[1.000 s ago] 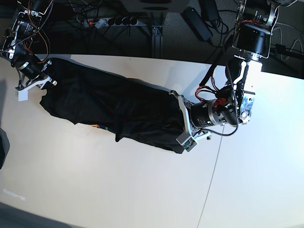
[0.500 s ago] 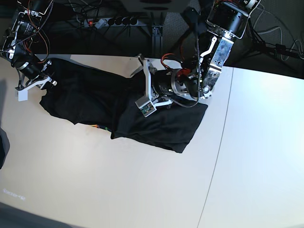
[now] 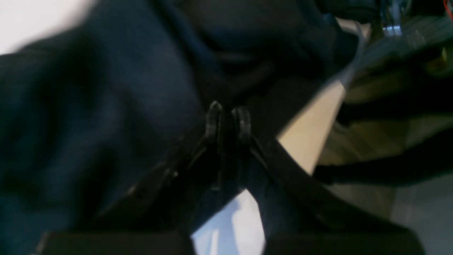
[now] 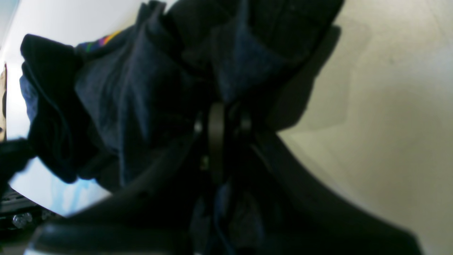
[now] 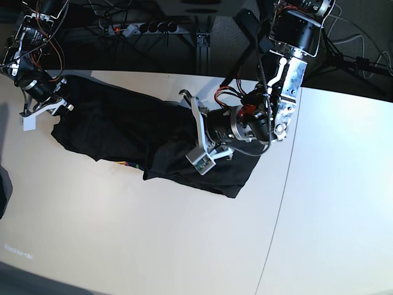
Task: Fold the T-shirt properly
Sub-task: 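Lay the folded end down on the strip and open the left gripper, then grasp the doubled strip's ends with both grippers and lift them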
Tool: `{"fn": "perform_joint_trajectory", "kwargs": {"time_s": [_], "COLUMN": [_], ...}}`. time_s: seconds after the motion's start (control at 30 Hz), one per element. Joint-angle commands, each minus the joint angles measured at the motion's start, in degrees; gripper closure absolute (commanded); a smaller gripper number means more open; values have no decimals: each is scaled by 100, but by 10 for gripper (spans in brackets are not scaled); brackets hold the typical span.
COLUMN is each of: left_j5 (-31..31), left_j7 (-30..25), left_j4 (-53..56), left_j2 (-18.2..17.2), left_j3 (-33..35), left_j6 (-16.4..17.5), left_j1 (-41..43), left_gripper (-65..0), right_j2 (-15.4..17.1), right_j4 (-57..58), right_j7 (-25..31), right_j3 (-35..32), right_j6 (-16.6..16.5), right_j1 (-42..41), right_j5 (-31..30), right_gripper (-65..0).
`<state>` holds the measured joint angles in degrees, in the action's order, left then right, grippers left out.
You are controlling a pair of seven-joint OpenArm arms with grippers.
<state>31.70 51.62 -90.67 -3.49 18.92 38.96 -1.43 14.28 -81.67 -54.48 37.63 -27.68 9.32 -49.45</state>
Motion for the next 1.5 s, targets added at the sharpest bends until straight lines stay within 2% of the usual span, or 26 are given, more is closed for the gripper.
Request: {"fn": "perform_joint_trajectory", "kwargs": {"time_s": [0.0, 0.13, 0.43, 0.53, 0.63, 0.83, 0.93, 1.1, 1.27, 1.4, 1.47], "left_j5": [210, 365, 551, 616, 514, 181, 192, 190, 186, 20, -240], "left_j7": [-118, -114, -116, -98, -79, -203, -367, -365, -308, -236, -319], "left_j4": [-131, -140, -140, -140, -111, 155, 579, 1115, 1191, 1191, 1191], "left_j2": [-74, -389, -1141, -1250, -1257, -1252, -1215, -881, -483, -214, -107], "left_j3": [-129, -551, -1285, -1338, -1338, -1331, -1320, -1211, -651, -52, 170], "left_j6": [33, 46, 72, 74, 74, 72, 70, 70, 70, 52, -127], "left_j1": [-120, -210, -221, -221, -146, 286, 358, 350, 352, 352, 350], "left_gripper": [-58, -58, -58, -58, -58, -58, -58, -58, -58, -58, -58], "right_j2": [122, 448, 1696, 2020, 2190, 2190, 2192, 2188, 2144, 1845, 1657], "right_j4": [-70, -70, -72, -85, -179, -708, -984, -1316, -1390, -1534, -1698], "right_j7": [101, 129, 63, -26, -391, -557, -560, -560, -564, -706, -881], "right_j3": [24, 24, 24, 24, 24, -20, -273, -1298, -2623, -3250, -3473], "right_j6": [-424, -424, -424, -424, -426, -426, -426, -424, -422, -424, -424], "right_j1": [-46, -59, -116, -160, -358, -935, -1311, -1845, -2402, -2549, -2529], "right_j5": [-63, -44, -72, -306, -621, -820, -796, -632, -363, -343, -343], "right_gripper": [0, 0, 0, 0, 0, 0, 0, 0, 0, 0, 0]}}
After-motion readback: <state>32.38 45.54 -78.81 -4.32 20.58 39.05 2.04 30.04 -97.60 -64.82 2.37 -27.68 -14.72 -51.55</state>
